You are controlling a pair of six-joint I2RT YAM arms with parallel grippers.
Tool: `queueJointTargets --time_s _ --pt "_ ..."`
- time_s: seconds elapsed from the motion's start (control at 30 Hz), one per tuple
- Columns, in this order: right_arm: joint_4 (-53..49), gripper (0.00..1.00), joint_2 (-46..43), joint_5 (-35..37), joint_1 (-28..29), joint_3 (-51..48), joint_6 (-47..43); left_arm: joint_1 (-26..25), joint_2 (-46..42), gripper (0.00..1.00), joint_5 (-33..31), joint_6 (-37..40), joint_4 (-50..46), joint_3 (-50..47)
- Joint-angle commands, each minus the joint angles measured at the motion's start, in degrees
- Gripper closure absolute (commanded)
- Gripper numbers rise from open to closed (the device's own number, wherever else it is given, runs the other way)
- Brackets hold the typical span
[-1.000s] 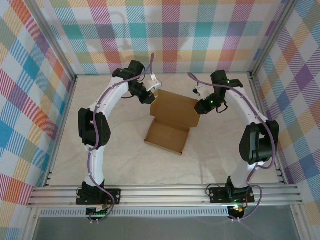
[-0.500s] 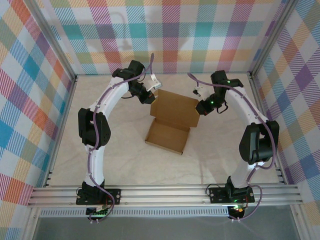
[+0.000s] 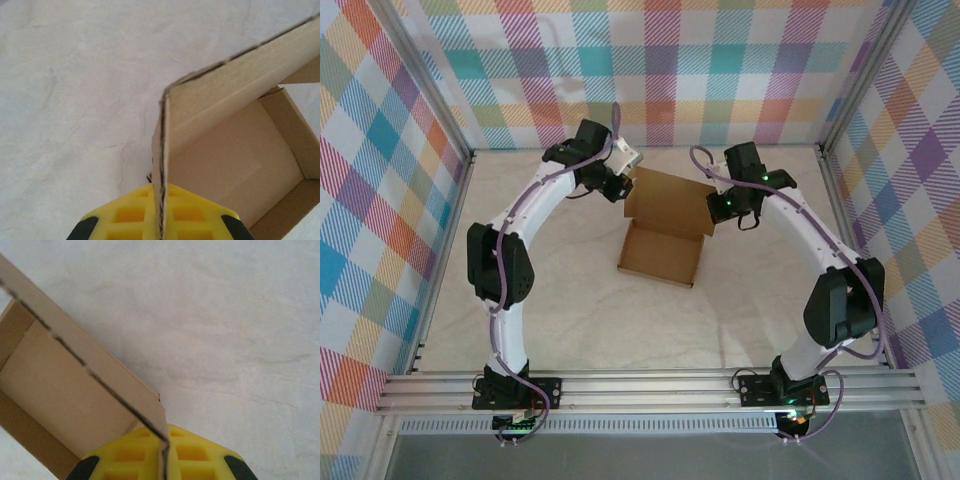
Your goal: Fold the paper box
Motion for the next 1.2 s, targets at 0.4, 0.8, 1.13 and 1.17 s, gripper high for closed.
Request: queueJointTargets --time_s 0.4,0.8,1.13,1.17 --pt "19.95 1.00 -1.36 26.74 8.87 -4.84 24.12 -8.41 -6.82 1.00 -22.35 -23.21 23.41 -12.82" --pt "27.88 1.00 -1.15 32.55 9.65 -11.21 36.56 -11.20 -9.47 1.00 -28.33 -24.25 38.58 -24.26" --pt "34.97 1.00 -2.72 33.51 9.70 -19.14 44.79 -12.94 -10.69 1.00 -33.57 -28.79 47.74 -32.39" --pt "35.03 1.00 -2.81 33.74 9.70 -19.63 45.65 -12.97 -10.55 1.00 -33.89 -29.67 47.83 -32.58"
